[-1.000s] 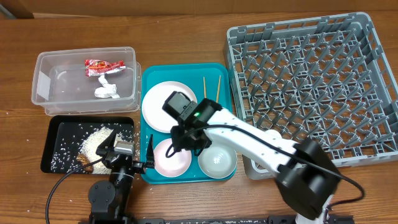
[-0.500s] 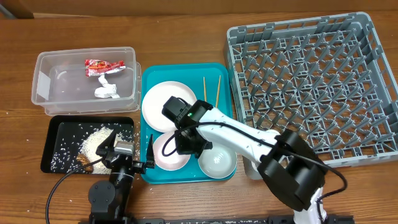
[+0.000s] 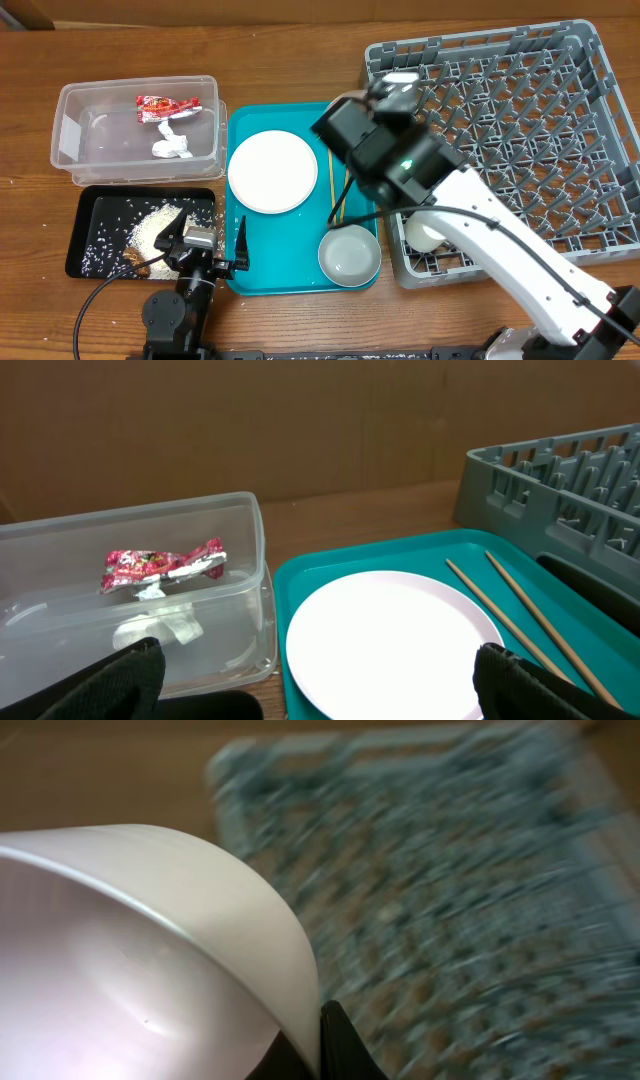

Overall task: Sort waste into correct bins and load items into the dishwasher
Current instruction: 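Place the bowl upright in the back of the dish rack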

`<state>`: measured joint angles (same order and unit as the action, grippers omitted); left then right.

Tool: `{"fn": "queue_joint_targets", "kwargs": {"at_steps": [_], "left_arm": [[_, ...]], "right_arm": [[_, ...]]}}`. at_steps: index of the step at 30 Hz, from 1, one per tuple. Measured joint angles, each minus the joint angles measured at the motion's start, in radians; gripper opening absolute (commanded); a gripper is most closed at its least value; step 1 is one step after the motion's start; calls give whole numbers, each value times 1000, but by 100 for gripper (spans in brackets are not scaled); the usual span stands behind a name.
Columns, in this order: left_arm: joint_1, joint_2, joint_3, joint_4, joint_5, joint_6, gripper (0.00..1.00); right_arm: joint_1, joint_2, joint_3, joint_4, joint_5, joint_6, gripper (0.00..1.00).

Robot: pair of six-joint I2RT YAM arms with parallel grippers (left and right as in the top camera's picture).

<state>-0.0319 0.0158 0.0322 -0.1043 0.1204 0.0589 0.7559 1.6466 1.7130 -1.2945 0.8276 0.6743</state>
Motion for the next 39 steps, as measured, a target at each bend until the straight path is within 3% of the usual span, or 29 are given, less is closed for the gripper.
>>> {"fn": "queue_joint_targets", "kwargs": {"at_steps": [7, 18, 39], "left_arm": [[0, 0, 0, 0, 0, 0, 100], [0, 0, 0, 0, 0, 0, 100], [0, 0, 0, 0, 0, 0, 100]], "right_arm": [[-187, 96, 0, 4, 282, 2, 4], [-431, 283, 0, -11, 354, 1, 4], [-454, 407, -2, -145, 350, 11, 4]]}}
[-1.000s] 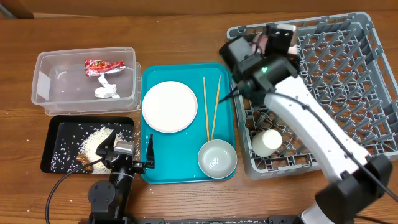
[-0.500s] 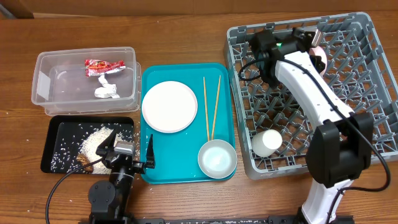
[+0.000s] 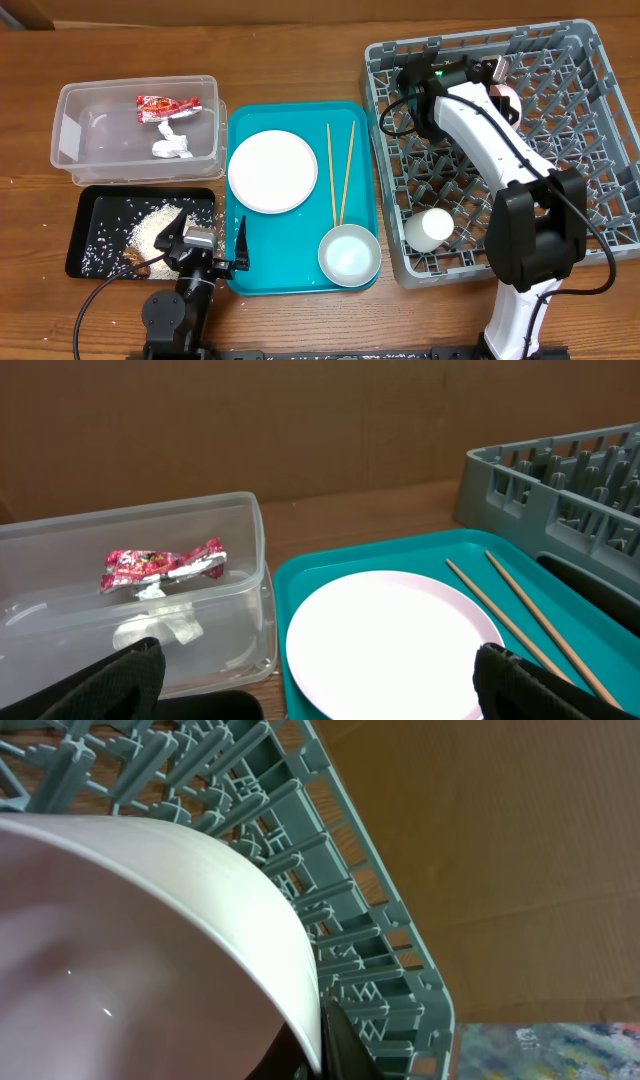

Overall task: Sort waste into correct bins and load items into the dishwasher
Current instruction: 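Place the bowl upright in the back of the dish rack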

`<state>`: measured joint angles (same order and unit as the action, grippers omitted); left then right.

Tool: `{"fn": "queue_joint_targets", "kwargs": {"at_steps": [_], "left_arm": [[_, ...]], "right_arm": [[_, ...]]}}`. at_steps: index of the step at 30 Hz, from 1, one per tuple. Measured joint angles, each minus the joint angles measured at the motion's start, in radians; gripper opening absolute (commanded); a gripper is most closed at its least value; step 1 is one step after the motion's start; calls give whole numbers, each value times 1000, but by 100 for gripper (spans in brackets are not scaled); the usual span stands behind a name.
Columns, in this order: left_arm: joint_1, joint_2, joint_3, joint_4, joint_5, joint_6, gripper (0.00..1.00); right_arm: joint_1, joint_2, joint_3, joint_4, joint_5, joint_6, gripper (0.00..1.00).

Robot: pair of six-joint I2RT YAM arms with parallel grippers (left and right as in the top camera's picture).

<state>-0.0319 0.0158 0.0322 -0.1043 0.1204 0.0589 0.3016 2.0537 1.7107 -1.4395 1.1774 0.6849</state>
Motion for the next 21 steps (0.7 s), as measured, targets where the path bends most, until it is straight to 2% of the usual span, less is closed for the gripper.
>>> {"fn": "queue_joint_targets", "kwargs": {"at_steps": [21], "left_arm": [[0, 0, 0, 0, 0, 0, 100]], "right_arm": [[21, 1, 0, -19, 21, 21, 4]]}}
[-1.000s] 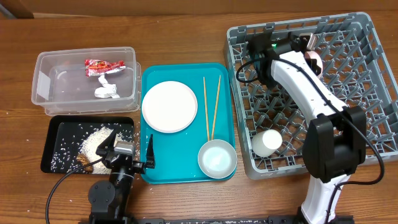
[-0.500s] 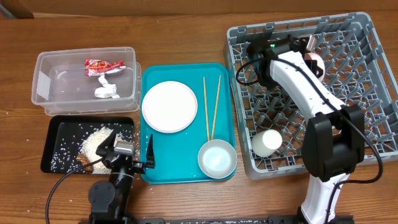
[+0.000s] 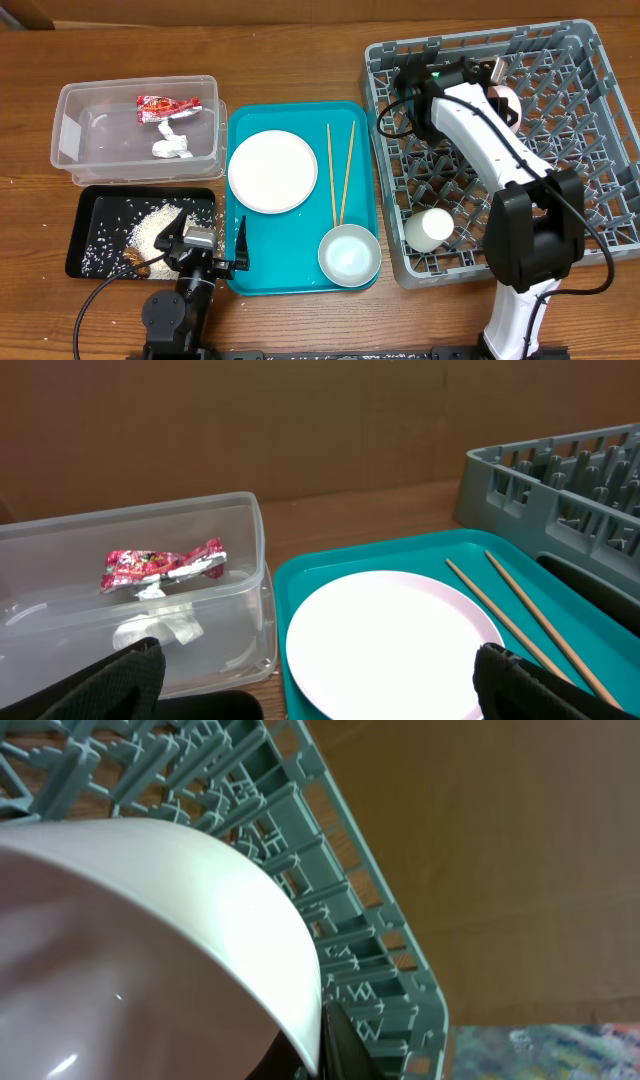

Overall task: Sort waste into correct bins and load items into the dishwasher
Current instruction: 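Place the bowl upright in the back of the dish rack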

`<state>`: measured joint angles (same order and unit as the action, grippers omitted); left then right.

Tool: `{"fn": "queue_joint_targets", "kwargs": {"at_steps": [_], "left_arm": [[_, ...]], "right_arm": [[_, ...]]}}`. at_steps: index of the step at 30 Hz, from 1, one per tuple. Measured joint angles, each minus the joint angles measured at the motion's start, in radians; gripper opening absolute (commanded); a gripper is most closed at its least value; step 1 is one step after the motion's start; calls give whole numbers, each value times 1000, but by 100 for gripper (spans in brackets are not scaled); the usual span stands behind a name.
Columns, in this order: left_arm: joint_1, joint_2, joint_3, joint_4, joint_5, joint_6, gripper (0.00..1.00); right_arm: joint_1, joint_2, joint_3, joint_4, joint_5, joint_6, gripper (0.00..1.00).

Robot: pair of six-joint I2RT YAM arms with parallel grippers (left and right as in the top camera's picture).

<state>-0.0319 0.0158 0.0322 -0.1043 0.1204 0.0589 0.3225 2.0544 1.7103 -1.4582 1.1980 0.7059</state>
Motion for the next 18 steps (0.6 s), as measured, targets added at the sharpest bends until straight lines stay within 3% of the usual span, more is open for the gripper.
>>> {"fn": "queue_joint_targets", "kwargs": {"at_steps": [10, 18], "left_arm": [[0, 0, 0, 0, 0, 0, 100], [0, 0, 0, 0, 0, 0, 100]], "right_arm": [[4, 11, -3, 13, 23, 0, 4], [42, 11, -3, -78, -11, 16, 7]]}}
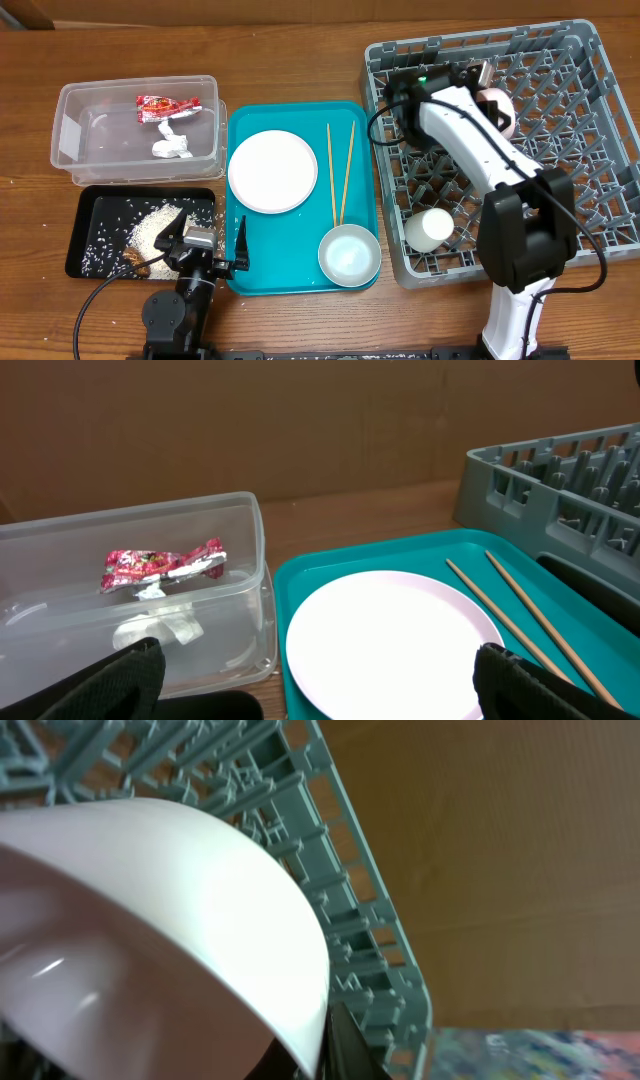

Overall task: Sort waste into correct bins and load items into the dishwasher
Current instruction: 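Place the bowl upright in the back of the dish rack, then move the right gripper to the grey bowl on the teal tray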

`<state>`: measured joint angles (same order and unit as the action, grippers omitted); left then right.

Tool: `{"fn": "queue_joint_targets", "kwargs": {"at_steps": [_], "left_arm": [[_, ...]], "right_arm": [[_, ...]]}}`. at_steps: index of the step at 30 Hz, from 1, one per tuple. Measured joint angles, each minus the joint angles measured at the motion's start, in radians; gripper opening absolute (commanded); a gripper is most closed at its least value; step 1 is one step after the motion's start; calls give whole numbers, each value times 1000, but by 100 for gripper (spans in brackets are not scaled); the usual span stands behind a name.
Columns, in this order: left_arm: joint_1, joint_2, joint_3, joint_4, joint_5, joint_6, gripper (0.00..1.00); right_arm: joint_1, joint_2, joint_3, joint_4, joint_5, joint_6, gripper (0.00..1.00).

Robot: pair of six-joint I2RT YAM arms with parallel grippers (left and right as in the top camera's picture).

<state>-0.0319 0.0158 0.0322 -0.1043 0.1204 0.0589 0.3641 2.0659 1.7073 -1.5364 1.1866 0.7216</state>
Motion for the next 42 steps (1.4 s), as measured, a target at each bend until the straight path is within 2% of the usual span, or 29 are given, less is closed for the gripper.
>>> {"fn": "queue_joint_targets", "kwargs": {"at_steps": [4, 6, 11, 21, 25, 28, 32, 38, 42], "left_arm": [[0, 0, 0, 0, 0, 0, 100], [0, 0, 0, 0, 0, 0, 100], [0, 0, 0, 0, 0, 0, 100], [0, 0, 0, 0, 0, 0, 100], [0, 0, 0, 0, 0, 0, 100], [0, 0, 0, 0, 0, 0, 100], [0, 0, 0, 0, 0, 0, 100], [0, 0, 0, 0, 0, 0, 100], [0, 0, 0, 0, 0, 0, 100]], "right_arm": [[66, 2, 0, -120, -35, 77, 34], [113, 3, 2, -151, -72, 109, 40], [214, 5, 51, -159, -192, 147, 41], [230, 4, 165, -129, -391, 138, 41], [242, 4, 171, -40, -641, -28, 42], [270, 4, 171, 21, -930, -240, 47], [333, 4, 171, 51, -1173, -449, 47], [406, 4, 155, 56, -1299, -733, 48], [408, 3, 75, 82, -1322, -900, 47]]}}
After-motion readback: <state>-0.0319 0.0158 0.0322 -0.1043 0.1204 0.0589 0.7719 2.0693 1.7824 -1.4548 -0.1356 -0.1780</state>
